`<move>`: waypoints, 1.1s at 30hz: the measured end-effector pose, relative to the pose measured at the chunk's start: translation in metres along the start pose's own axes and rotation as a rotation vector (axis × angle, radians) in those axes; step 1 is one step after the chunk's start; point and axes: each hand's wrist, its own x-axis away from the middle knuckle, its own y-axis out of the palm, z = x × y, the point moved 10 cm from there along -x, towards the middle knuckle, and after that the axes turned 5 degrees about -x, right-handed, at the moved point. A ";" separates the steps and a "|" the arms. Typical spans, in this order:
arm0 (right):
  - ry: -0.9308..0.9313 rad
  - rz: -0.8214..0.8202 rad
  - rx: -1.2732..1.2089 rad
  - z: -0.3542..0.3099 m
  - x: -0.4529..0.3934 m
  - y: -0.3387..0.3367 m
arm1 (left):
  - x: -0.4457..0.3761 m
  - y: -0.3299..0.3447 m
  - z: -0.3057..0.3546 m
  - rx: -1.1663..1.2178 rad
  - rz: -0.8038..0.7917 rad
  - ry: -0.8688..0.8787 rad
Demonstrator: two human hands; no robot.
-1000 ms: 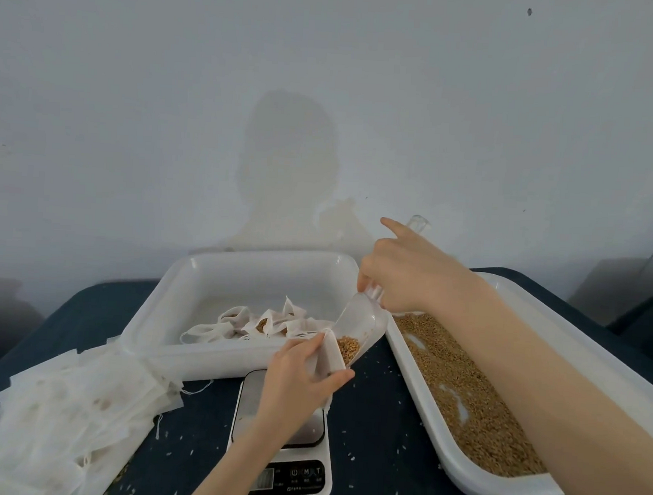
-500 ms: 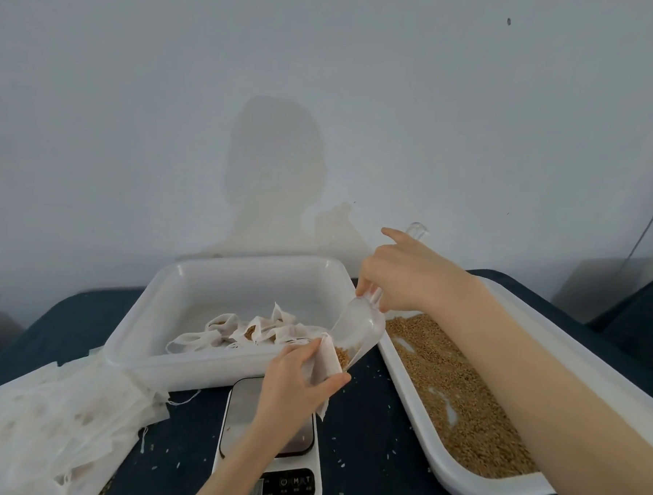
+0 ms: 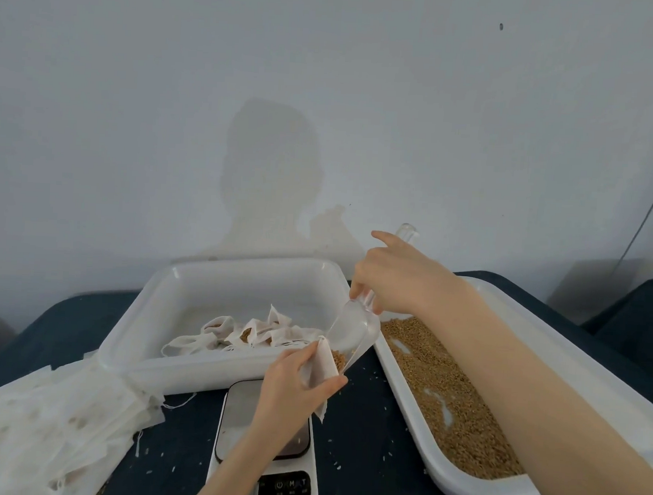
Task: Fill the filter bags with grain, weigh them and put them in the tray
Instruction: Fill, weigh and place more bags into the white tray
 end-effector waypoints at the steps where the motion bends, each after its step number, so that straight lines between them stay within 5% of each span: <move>1: -0.002 0.002 0.002 -0.002 0.000 -0.001 | 0.000 -0.001 -0.002 0.003 -0.002 -0.008; 11: -0.077 0.114 0.097 -0.029 -0.005 -0.026 | 0.001 -0.006 -0.010 0.055 0.036 -0.056; 33: -0.103 0.058 0.318 -0.065 -0.018 -0.046 | -0.003 0.011 -0.002 0.232 0.014 -0.028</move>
